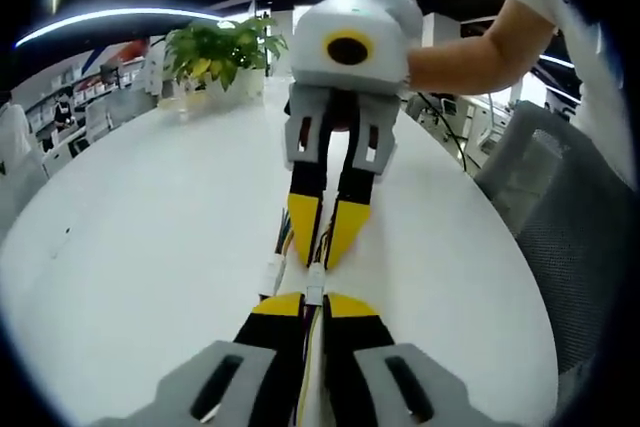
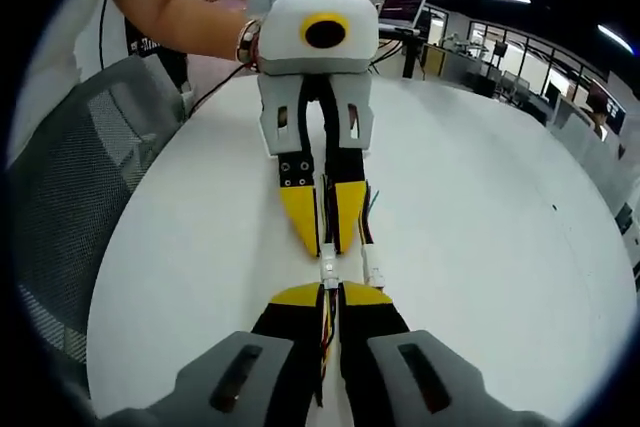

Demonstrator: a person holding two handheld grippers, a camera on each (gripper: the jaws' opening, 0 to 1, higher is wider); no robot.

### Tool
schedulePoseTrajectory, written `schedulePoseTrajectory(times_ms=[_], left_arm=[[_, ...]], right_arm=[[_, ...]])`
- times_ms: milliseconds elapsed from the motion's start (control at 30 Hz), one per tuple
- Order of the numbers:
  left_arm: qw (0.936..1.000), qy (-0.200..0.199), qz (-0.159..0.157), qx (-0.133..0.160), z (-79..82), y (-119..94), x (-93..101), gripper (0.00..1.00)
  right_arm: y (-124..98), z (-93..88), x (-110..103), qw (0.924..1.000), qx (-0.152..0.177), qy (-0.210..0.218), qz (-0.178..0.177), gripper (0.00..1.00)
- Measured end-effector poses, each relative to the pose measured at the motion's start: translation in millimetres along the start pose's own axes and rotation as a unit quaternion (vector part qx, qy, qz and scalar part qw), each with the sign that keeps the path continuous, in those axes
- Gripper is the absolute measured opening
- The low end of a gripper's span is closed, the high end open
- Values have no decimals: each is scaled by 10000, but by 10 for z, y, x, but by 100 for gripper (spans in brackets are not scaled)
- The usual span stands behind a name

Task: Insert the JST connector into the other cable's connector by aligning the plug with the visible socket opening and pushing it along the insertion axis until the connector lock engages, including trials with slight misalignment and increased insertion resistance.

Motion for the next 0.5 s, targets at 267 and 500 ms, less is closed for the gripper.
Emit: schedulePoseTrajectory(times_ms=[267, 500], left_arm=[[10000, 21, -32, -27, -29, 16, 7, 1], [10000, 7, -45, -10, -35, 17, 6, 1]], right_arm=[[17, -14, -8, 10000, -2, 23, 10, 2], [18, -14, -9, 10000, 26, 63, 0, 2]])
Point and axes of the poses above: the point that each gripper's makers call its tool centre point, and the gripper's own axes: y roughly forward along the fingers, x roughly to its right, z roughly out of its top, the point moved 4 cm from there along -y, roughly backward along the fingers
